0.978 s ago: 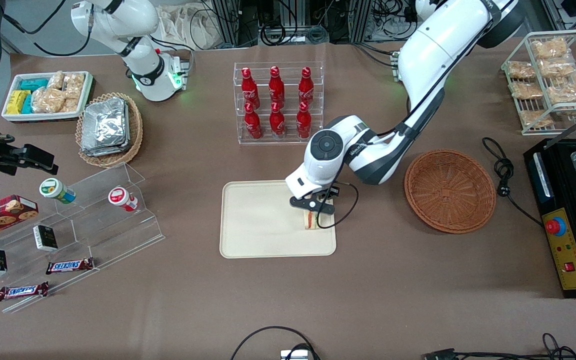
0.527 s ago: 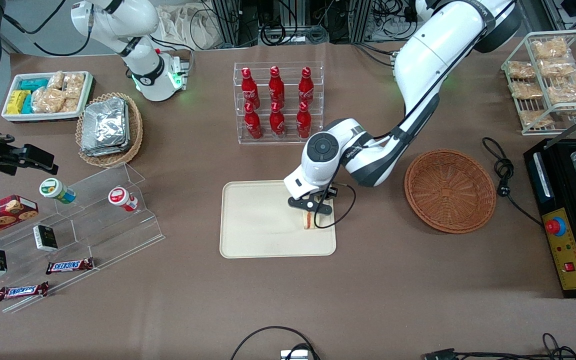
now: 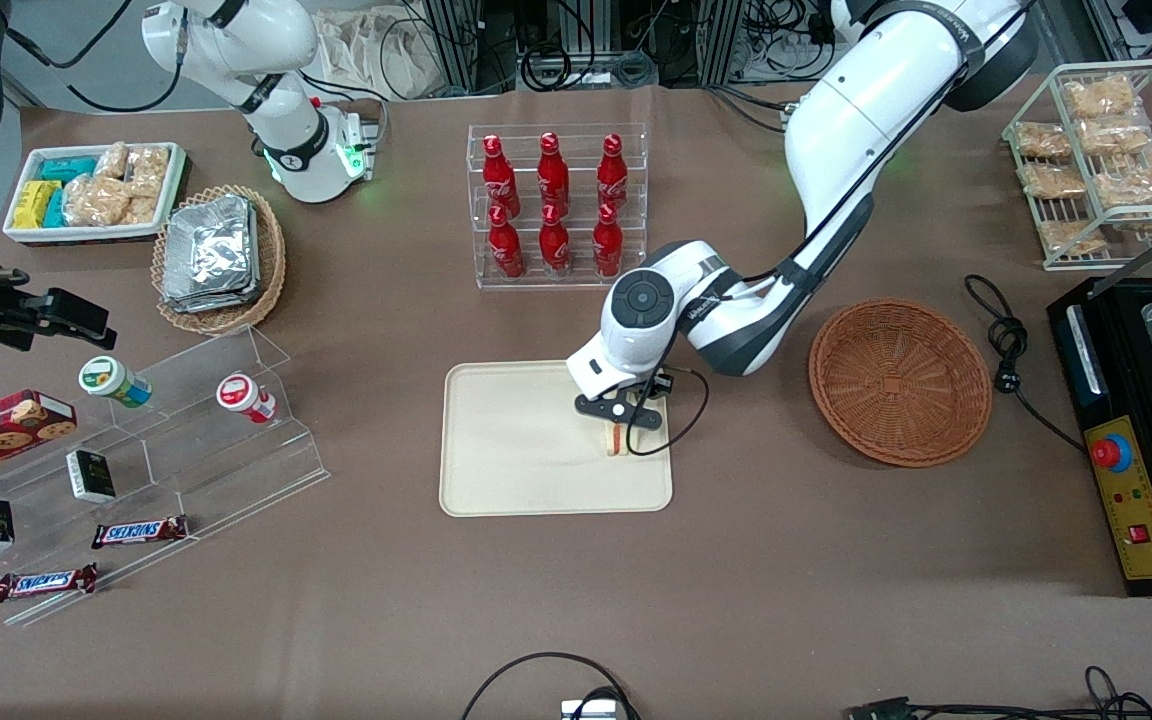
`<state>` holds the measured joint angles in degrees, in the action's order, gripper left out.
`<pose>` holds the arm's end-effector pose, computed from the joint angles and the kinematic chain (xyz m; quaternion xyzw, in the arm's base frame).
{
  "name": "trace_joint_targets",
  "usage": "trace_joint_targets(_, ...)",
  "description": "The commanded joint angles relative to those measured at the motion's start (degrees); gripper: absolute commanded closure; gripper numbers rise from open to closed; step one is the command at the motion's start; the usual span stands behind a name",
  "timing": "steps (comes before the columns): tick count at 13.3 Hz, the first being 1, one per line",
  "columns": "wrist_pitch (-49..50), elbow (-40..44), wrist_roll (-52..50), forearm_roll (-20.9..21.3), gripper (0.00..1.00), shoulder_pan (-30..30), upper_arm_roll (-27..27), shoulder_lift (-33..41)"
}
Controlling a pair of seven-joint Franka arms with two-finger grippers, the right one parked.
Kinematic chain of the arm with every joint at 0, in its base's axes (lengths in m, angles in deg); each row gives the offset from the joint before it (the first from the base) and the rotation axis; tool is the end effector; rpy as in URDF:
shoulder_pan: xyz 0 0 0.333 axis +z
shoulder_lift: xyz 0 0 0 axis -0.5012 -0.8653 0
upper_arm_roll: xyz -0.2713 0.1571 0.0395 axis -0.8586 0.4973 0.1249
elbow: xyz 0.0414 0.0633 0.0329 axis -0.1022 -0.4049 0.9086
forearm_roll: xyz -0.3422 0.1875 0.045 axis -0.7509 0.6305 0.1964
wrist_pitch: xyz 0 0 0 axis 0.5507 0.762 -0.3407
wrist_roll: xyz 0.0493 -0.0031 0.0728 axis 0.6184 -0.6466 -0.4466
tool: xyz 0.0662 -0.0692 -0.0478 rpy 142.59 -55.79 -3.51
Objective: Place sandwich from basket to tray
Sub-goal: 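Lower the sandwich onto the cream tray with the left gripper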
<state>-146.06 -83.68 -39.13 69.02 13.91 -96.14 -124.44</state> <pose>0.5127 -0.4536 0.2313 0.9919 -0.1246 -0.0149 0.0211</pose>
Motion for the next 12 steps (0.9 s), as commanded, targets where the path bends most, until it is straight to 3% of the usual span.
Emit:
trace_joint_targets(1,-0.14,1.70,-1.86,2.38,0.53,-1.50,0.98,-1.18)
trace_joint_targets(2,-0.14,1.79,-4.04,4.22,0.44,-2.19,1.16,-1.71)
trace_joint_targets(4,-0.14,1.87,-9.04,8.87,0.00,-2.55,1.16,-2.94)
trace_joint_targets(12,0.38,3.98,-11.97,8.63,0.00,-2.03,1.08,-2.07)
